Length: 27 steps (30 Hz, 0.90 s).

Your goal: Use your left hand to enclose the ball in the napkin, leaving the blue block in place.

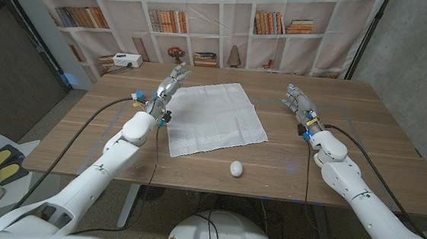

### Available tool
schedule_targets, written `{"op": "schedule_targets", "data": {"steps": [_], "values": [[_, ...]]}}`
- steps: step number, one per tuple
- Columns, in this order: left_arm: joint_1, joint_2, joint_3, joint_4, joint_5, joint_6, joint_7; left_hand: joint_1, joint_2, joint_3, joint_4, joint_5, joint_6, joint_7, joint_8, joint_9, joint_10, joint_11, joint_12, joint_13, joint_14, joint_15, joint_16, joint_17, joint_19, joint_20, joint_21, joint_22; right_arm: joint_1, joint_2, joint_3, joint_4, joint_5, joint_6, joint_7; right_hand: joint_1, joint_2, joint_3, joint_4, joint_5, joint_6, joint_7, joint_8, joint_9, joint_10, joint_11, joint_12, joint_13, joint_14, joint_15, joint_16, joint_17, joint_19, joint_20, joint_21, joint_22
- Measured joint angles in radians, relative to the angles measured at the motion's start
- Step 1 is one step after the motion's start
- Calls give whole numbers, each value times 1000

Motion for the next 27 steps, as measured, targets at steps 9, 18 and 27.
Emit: {"op": "schedule_targets", "data": {"steps": [9, 18, 27], "values": [[18, 29, 18, -64, 183, -25, 66, -32, -5, -12, 12, 1, 41, -6, -4, -12, 16, -5, -4, -10, 0, -8, 0, 2, 7, -18, 0, 0, -26, -9, 8, -42, -16, 0, -21, -3, 3, -4, 4, 0, 13, -2, 0, -9, 5, -5, 0, -5, 0, 0, 0, -3, 0, 0, 0, 0], [28, 66, 47, -128, 370, -34, 128, -53, 0, -25, 25, 9, 57, -11, -12, -17, 29, -18, -7, -19, 28, -13, 9, 2, 19, 3, 0, 5, -59, -16, 17, -84, -24, 10, -47, -13, 13, -7, 7, 0, 18, 4, -4, -14, 11, 0, -4, -9, 0, 0, 0, -5, 0, 0, 0, 0], [23, 102, 84, -169, 536, -62, 172, -63, 0, -32, 32, 9, 57, -11, -19, -21, 34, -23, -11, -23, 44, -19, 15, 2, 25, 8, 0, 5, -115, -29, 32, -156, -31, 16, -83, -13, 13, -10, 6, 0, 23, -2, -10, -18, 14, -4, -4, -9, 6, 5, 0, -9, 0, 0, 0, 0]]}}
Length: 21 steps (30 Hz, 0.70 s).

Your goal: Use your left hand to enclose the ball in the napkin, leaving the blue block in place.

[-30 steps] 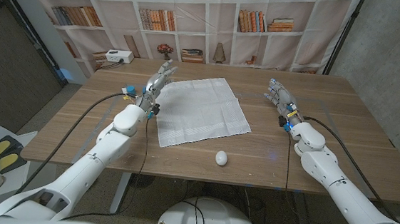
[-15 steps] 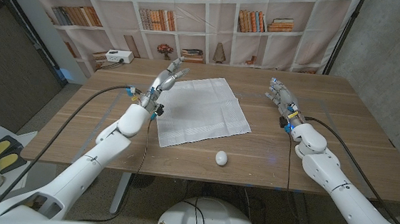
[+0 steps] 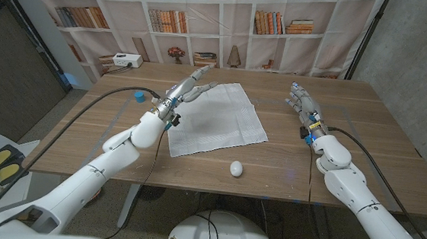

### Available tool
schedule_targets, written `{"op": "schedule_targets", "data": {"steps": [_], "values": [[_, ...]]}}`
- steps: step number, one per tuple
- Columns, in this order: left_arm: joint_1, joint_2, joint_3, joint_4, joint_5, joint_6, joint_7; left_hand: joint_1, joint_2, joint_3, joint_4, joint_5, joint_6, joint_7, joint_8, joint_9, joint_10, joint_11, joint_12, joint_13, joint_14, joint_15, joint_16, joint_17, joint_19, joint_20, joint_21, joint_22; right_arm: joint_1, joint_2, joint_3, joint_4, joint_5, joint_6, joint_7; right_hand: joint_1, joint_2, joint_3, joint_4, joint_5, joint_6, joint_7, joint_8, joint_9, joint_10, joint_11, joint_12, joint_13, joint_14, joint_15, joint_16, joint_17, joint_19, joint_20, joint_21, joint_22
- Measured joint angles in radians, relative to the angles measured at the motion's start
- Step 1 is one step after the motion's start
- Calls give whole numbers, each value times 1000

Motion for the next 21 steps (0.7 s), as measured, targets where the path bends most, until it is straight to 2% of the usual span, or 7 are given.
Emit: {"op": "schedule_targets", "data": {"steps": [9, 14, 18, 21], "values": [[-21, 27, 40, -16, 103, -48, 12, -13, -2, -6, 6, 6, 0, 0, -11, 0, 9, -9, -2, -5, 21, -11, 2, 2, 16, 9, 0, 3, -55, -15, 12, -69, -14, 3, -45, 0, 0, -1, -1, 0, 3, 3, 0, -5, 5, 6, 0, -5, 0, 0, 0, 0, 0, 0, 0, 0], [-33, 40, 61, -30, 158, -60, 7, -29, 5, -14, 14, 14, -17, 1, -24, 0, 9, -9, -9, -5, 29, -18, 5, 5, 23, 1, 5, 5, -73, -21, 16, -94, -21, 4, -64, 0, 0, -1, -1, 0, 3, 3, -4, -9, 7, 4, -4, -5, 0, 0, 0, -5, 0, 0, 0, 0], [-43, 53, 76, -46, 182, -68, -22, -48, -14, -28, 28, 26, -36, -6, -35, 0, -10, -19, -16, -9, 29, -18, 5, 5, 23, 1, 5, 5, -82, -23, 16, -106, -25, 6, -74, 0, 0, -1, -1, 0, 3, 3, -6, -9, 9, 2, -4, -5, 0, 0, 0, -5, 0, 0, 0, 0], [-43, 53, 76, -46, 184, -72, -63, -62, -29, -45, 23, 38, -50, -8, -40, 2, -24, -16, -24, -9, 29, -18, 5, 5, 22, 5, 4, 5, -87, -23, 16, -113, -25, 6, -74, 0, 0, -1, -1, 0, 3, 3, -8, -14, 9, 2, -4, -5, 0, 0, 0, -5, 0, 0, 0, 0]]}}
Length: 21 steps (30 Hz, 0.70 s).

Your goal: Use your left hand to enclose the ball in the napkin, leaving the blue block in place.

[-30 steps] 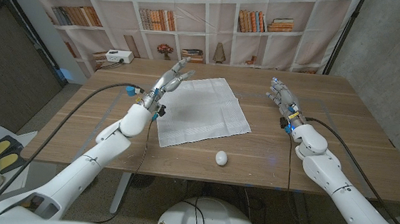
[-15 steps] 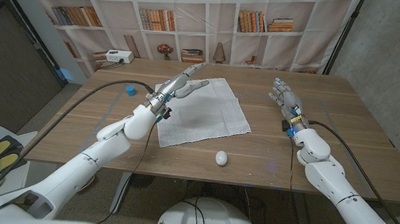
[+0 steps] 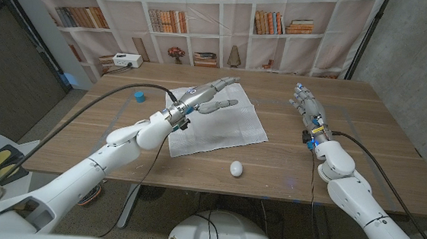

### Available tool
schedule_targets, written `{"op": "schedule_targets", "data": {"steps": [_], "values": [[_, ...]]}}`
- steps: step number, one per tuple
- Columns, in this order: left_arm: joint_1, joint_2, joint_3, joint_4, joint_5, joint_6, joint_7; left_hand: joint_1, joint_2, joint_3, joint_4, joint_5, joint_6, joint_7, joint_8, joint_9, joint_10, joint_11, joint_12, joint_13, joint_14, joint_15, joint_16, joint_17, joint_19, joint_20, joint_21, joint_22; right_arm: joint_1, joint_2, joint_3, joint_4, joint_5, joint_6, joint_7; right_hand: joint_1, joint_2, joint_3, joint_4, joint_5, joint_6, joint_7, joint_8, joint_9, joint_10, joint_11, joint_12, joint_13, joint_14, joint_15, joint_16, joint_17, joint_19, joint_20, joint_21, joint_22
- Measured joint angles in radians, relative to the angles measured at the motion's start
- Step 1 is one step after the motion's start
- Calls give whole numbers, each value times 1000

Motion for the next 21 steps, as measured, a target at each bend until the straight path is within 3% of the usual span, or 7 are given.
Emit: {"op": "schedule_targets", "data": {"steps": [11, 21], "values": [[-27, 43, 33, -96, -20, 12, -199, -7, -73, -56, 0, 59, -77, 15, -19, 0, -54, 17, -31, -5, -21, 24, -20, 5, -17, 25, -20, 0, -22, 0, 0, -18, -11, 17, -25, -4, 4, -4, -4, 0, 9, -2, -4, -5, 0, 0, 0, -5, 0, 0, 0, -5, 0, 0, 0, 0], [-49, 62, 52, -156, -17, 25, -343, 11, -112, -94, -8, 135, -116, -2, -26, 5, -132, 15, -54, -1, -74, 35, -32, 6, -46, -4, -39, 5, -49, 1, 5, -32, -15, 39, -42, -7, 6, -7, -1, 0, 9, -2, -4, -5, 0, 0, 0, -5, 4, 4, 0, -9, -4, 4, 0, 0]]}}
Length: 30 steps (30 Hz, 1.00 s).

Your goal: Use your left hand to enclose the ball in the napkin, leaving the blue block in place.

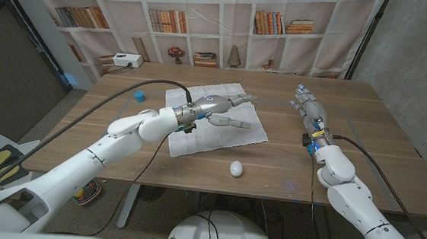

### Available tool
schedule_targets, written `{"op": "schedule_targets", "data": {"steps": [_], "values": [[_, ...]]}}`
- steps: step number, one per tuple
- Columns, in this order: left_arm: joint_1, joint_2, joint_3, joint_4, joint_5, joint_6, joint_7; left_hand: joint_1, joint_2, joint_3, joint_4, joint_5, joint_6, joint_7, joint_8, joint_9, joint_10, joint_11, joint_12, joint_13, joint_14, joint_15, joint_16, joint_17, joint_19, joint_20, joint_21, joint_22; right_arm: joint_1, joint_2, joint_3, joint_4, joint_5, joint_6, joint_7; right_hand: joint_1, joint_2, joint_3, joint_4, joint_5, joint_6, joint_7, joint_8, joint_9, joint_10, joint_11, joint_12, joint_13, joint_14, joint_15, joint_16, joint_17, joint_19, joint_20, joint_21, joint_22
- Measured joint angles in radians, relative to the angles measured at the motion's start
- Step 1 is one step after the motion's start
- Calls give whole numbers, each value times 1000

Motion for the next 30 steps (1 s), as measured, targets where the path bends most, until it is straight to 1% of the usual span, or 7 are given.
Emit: {"op": "schedule_targets", "data": {"steps": [3, 8, 11, 16, 22, 25, 30], "values": [[-11, 6, 9, -24, 19, 4, -46, 6, -6, -5, 3, 13, 0, 0, 0, 0, 0, 0, 0, 4, -1, 1, 0, 3, 0, 0, -2, 0, -11, 2, 3, -3, -1, 11, -5, -4, -4, 0, 0, 0, 0, 0, -8, -3, 0, 0, 0, 0, 1, 1, 0, 0, 0, 0, 0, 0], [-26, 14, 23, -59, 75, 4, -89, 10, -1, -17, 3, 58, 0, 0, 0, 4, -4, 3, 0, 8, -1, 1, 4, 3, 23, -21, 6, 7, -26, 7, 6, -6, -2, 30, -11, -4, -4, -3, 3, 0, 0, 0, -8, -5, 3, 3, -8, 0, 1, 1, 0, 0, 0, 0, 0, 0], [-35, 20, 32, -82, 115, 2, -106, 19, 9, -25, 6, 90, 0, 0, 3, 4, -4, 3, 5, 12, 26, -12, 18, 8, 58, -24, 26, 14, -33, 10, 8, -6, -3, 43, -15, -6, -1, -3, 3, -4, 0, 0, -8, -5, 7, 7, -8, 0, 1, 1, 0, 0, 0, 0, 0, 0], [-44, 26, 45, -120, 181, 3, -142, 45, 34, -36, 11, 147, 0, 0, 8, 9, -4, 3, 19, 21, 97, -22, 41, 24, 134, -47, 73, 36, -45, 16, 10, -7, -3, 60, -18, -8, 0, -7, -1, -4, 0, 0, -8, -5, 7, 7, -8, -5, 7, 7, 0, 0, 0, 0, 0, 0], [-69, 28, 73, -171, 234, 16, -225, 53, 42, -50, 16, 186, 0, 0, 22, 9, 12, 14, 41, 30, 106, -17, 47, 39, 139, -48, 94, 54, -59, 18, 14, -13, -3, 74, -26, -14, -1, -10, 2, -4, 0, 0, -16, -9, 7, 7, -8, -5, 7, 7, 0, -5, 0, 0, 0, 0], [-86, 26, 87, -184, 243, 18, -275, 57, 46, -61, 22, 197, 0, 0, 27, 9, 29, 3, 55, 36, 118, -19, 47, 45, 146, -48, 106, 63, -64, 18, 16, -17, -3, 76, -29, -15, -1, -11, 3, -4, 0, 0, -16, -9, 7, 7, -8, -5, 7, 7, 0, -5, 0, 0, 0, 3], [-120, 18, 115, -210, 260, 23, -387, 68, 35, -79, 13, 205, 0, 0, 35, 14, 42, -10, 64, 43, 116, -17, 47, 49, 141, -37, 110, 69, -73, 18, 20, -22, 0, 78, -32, -24, 3, -11, 3, -4, 0, 0, -16, -9, 7, 7, -8, -5, 7, 7, 0, -5, 0, 0, 0, 2]]}}
